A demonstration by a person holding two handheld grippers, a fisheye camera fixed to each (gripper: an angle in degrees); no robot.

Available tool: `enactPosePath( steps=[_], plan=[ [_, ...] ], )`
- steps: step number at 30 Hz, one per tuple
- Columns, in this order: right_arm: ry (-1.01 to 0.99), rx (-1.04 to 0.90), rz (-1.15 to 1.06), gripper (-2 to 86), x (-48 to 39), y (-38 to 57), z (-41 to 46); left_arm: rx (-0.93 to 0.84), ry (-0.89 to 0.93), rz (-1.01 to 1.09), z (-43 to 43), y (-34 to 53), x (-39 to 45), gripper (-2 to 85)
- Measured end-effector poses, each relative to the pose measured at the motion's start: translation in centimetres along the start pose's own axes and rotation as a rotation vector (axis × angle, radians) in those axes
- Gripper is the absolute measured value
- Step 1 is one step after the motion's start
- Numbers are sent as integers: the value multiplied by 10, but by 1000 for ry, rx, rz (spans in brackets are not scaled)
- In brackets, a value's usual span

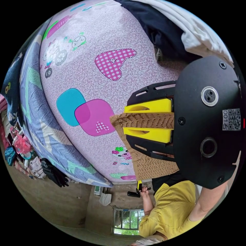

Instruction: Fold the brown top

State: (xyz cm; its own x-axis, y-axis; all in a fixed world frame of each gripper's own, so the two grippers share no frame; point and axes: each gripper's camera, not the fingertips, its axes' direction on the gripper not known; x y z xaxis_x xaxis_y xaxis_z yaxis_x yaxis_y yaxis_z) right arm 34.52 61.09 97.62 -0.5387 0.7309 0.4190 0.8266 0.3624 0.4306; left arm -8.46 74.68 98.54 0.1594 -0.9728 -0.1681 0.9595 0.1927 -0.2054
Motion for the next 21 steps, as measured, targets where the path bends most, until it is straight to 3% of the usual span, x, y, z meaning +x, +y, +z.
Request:
enactPosePath(
  steps=[10,17,21],
  plan=[
    [-15,-134,-61,79,36,-49,50,16,45,-11,3,-25,-34,-3],
    [-132,-154,-73,59,57,-56,69,31,26,-26,-1,-33,-50,-6],
    [-100,-152,-85,36,63,-57,77,49,21,-44,-2,-33,-60,-7]
  ],
)
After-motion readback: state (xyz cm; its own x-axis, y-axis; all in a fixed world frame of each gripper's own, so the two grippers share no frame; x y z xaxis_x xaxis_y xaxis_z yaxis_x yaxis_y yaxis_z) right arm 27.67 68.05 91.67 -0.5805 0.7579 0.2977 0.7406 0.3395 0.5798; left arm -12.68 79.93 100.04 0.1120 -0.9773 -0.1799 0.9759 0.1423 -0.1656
